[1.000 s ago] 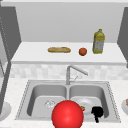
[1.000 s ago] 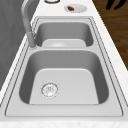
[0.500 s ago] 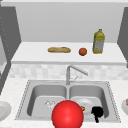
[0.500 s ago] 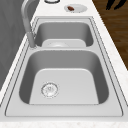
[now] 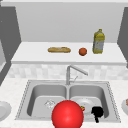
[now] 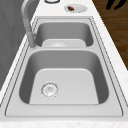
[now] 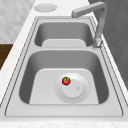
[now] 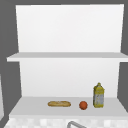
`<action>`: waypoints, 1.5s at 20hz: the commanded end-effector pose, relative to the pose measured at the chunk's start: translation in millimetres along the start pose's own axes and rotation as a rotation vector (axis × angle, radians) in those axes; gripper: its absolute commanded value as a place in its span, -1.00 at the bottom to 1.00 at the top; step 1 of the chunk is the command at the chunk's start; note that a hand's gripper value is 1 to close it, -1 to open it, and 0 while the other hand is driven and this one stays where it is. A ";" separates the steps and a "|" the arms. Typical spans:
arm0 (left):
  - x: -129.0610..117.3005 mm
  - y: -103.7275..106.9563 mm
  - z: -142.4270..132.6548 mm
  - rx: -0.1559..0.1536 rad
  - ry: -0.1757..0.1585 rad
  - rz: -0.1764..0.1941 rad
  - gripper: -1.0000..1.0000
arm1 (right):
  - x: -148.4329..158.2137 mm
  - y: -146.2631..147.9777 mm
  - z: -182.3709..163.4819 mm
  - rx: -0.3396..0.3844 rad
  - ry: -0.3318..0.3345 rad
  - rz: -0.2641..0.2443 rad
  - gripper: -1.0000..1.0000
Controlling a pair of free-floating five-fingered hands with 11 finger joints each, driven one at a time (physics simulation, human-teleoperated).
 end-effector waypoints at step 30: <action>149.6 71.4 191.8 -0.078 -0.079 0.072 -1.00 | 0.0 0.0 0.0 0.000 0.000 0.000 0.00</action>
